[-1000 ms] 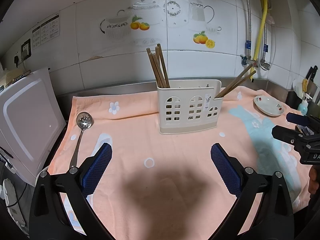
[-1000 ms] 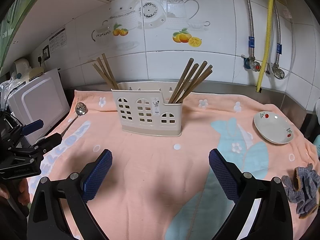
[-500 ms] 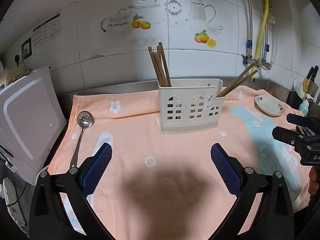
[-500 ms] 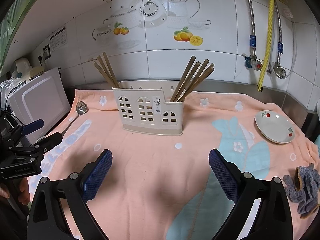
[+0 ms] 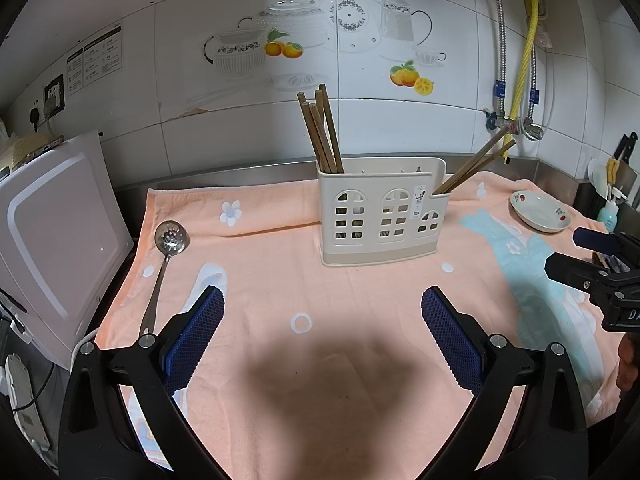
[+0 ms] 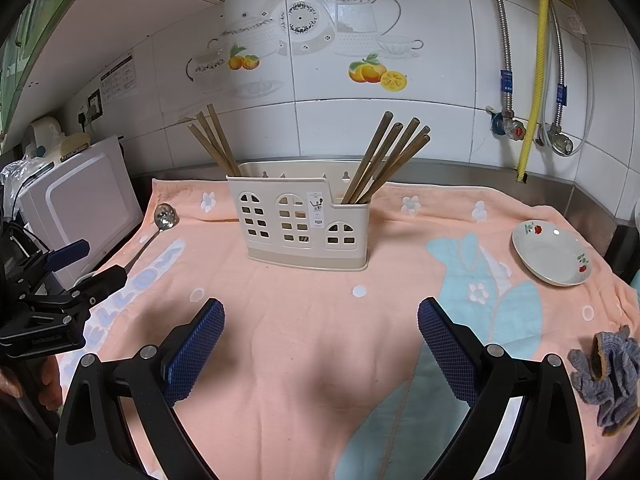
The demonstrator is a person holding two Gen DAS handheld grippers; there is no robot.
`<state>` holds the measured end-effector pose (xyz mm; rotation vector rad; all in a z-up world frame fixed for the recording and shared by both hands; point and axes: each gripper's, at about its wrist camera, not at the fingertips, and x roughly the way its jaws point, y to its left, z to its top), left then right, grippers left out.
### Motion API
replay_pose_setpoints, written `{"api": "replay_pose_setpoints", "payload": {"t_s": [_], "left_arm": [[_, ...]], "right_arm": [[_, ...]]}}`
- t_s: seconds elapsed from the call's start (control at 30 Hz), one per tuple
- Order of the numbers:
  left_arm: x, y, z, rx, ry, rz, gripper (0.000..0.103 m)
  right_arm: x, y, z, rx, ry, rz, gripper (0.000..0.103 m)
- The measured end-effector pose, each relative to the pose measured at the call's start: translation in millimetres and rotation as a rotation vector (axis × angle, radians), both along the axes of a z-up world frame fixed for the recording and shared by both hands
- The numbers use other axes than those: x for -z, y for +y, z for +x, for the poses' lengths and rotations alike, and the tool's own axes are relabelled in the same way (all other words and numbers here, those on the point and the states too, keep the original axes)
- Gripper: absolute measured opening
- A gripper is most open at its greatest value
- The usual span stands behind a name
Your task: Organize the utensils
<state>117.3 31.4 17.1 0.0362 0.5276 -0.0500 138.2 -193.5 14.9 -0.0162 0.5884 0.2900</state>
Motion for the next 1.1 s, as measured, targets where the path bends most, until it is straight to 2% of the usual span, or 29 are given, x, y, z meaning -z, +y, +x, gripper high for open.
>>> {"api": "replay_pose_setpoints", "payload": {"t_s": [1.1], "left_arm": [[5.3, -3.9, -3.8, 0.003, -0.002, -0.004, 0.098]], "right_arm": [[2.5, 1.9, -0.3, -0.008, 0.008, 0.005, 0.094]]}}
